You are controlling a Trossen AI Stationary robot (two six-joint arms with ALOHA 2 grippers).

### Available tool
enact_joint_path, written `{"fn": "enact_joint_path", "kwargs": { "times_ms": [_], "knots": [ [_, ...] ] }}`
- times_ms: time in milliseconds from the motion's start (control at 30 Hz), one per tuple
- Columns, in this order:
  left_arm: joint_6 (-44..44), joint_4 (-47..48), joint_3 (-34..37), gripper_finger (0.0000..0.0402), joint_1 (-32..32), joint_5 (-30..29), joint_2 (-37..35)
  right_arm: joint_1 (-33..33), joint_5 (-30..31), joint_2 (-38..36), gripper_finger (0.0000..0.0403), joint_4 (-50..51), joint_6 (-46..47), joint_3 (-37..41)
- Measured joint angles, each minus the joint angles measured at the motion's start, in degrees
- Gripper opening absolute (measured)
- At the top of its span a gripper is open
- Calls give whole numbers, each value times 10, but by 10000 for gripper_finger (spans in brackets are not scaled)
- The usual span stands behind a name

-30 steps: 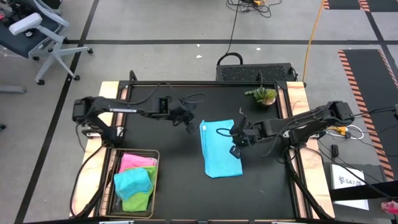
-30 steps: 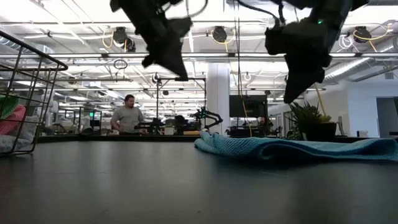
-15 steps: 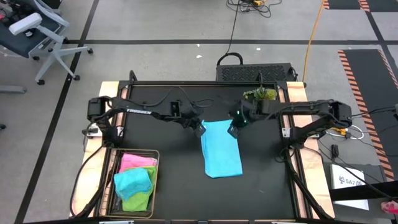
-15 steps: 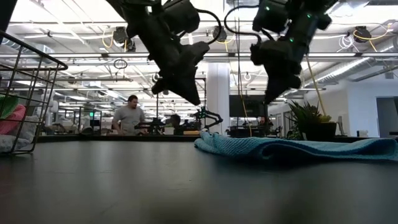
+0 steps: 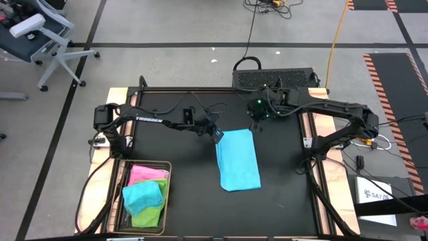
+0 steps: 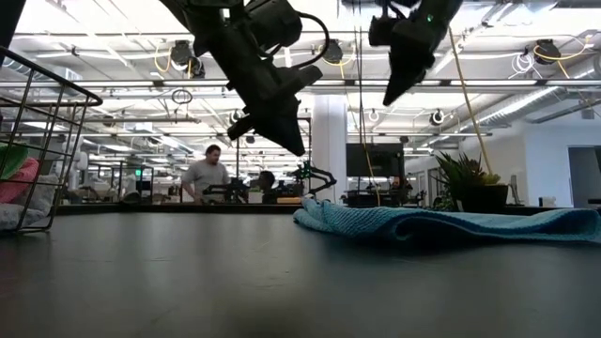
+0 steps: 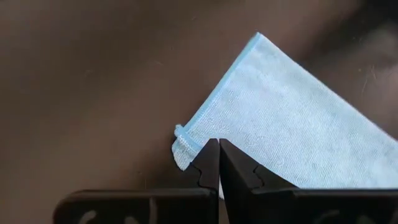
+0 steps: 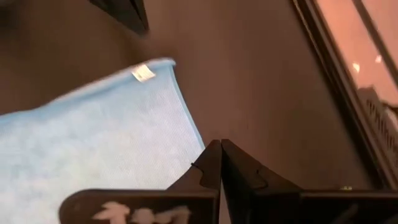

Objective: Fold microfiber towels
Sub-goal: Fold the blue microfiber cloth

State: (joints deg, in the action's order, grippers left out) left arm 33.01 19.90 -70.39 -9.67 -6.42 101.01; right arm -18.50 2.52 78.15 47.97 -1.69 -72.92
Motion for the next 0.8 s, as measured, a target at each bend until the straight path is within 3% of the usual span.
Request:
{"fn": "enact_joint_path", "kwargs": {
  "times_ms": [200, 400, 600, 800],
  "knots": [
    [0, -1, 0, 17, 0, -3, 0, -24, -13, 2, 11, 1, 1, 49],
    [-10, -1, 0, 76, -2, 2, 0, -34, -13, 2, 75, -27, 22, 113],
    [5, -2, 0, 138, -20, 1, 6, -36, -14, 2, 149, -130, 64, 188],
    [27, -17, 0, 164, -37, 51, 48, -36, -34, 2, 175, -172, 89, 220]
  ]
}}
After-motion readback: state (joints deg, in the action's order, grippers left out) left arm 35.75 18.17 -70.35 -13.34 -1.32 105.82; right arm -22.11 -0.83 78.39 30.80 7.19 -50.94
